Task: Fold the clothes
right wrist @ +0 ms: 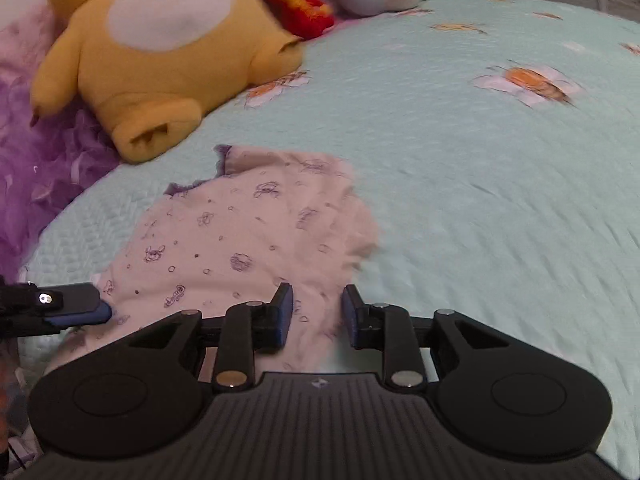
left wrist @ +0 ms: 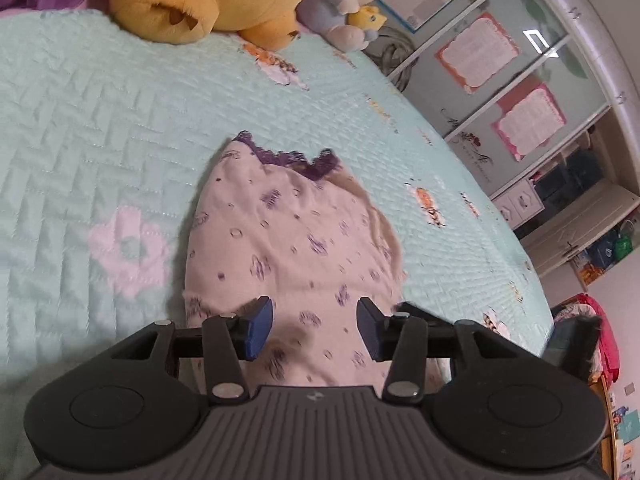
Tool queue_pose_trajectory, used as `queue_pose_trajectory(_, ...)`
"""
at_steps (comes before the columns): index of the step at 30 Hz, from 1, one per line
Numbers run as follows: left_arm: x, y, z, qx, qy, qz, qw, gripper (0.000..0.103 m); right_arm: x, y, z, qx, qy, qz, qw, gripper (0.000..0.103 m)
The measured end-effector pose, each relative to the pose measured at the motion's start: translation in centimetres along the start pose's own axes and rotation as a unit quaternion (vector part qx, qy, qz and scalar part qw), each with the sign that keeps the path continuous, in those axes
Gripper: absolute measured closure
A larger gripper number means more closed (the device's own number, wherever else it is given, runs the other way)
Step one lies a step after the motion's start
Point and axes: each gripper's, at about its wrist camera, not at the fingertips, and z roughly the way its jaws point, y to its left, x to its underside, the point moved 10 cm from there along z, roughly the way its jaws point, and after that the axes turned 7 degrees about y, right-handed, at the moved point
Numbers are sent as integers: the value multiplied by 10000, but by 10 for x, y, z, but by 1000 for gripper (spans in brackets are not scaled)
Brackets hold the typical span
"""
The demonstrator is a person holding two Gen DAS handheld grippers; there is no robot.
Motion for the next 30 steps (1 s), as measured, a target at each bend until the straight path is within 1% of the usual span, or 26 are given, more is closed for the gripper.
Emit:
queue_pose_trajectory(1,3,-2,-3,-1,-31,56,10000,53,0,2,-17,-124,-205,70,9997,75)
queue_pose_trajectory(3,8,-6,-10,-5,-93,169,9998,48,5,21,-52,-433,-622,-149,9970,75)
queue_pose_trajectory(4,12,-6,-8,-6,-36,200,9998,48,11,31,-63,-540,-720,-263,9956,75)
queue_pose_trajectory(5,18,-4,-4,-43,25,193,9998,48,20,40,-65,-638,-658,-375,9951,76)
queue_pose_trajectory(6,23,1,-2,-86,58,128,9999,48,32,41,-59,-557,-454,-453,9964,76)
queue_pose_trajectory(8,29,6,-2,-69,70,3,10000,50,55,41,-46,-399,-53,-597,9974,80)
queue_pose_trajectory(10,29,3,-14,-51,9,-5,10000,50,61,29,-50,-395,-44,-223,9990,80)
queue_pose_trajectory(11,25,-1,-20,-14,-86,97,9999,49,63,24,-52,-394,-45,-48,9992,78)
queue_pose_trajectory(13,12,-10,-29,15,-309,321,9990,48,47,41,-71,-421,-358,-396,9977,78)
queue_pose_trajectory(16,-15,-15,-25,-14,-499,372,9981,47,9,75,-76,-486,-579,-944,9927,73)
queue_pose_trajectory(18,-36,-15,-14,63,-577,333,9978,47,-25,85,-62,-524,-651,-840,9930,73)
queue_pose_trajectory(19,-45,-12,-6,115,-567,244,9980,47,-42,84,-49,-684,-612,-618,9939,73)
queue_pose_trajectory(21,-64,-5,12,242,-526,26,9983,47,-74,81,-17,-1134,-437,36,9926,73)
queue_pose_trajectory(22,-73,1,21,285,-467,-128,9984,47,-85,79,4,-1427,-263,429,9885,73)
queue_pose_trajectory(23,-79,11,31,269,-413,-317,9983,47,-95,77,24,-1710,-89,819,9818,73)
queue_pose_trajectory(25,-88,36,52,57,-267,-735,9969,49,-106,68,69,-1911,272,1460,9703,73)
queue_pose_trajectory(26,-89,50,60,-64,-177,-956,9952,60,-109,58,92,-1831,420,1670,9679,73)
queue_pose_trajectory(27,-91,59,64,23,-149,-1132,9935,69,-110,38,99,-1717,290,2033,9635,73)
queue_pose_trajectory(29,-98,68,59,269,-252,-1317,9906,69,-112,-5,112,-1481,27,2747,9500,87)
queue_pose_trajectory(30,-101,69,54,294,-371,-1285,9906,68,-113,-26,118,-1362,-100,3083,9414,84)
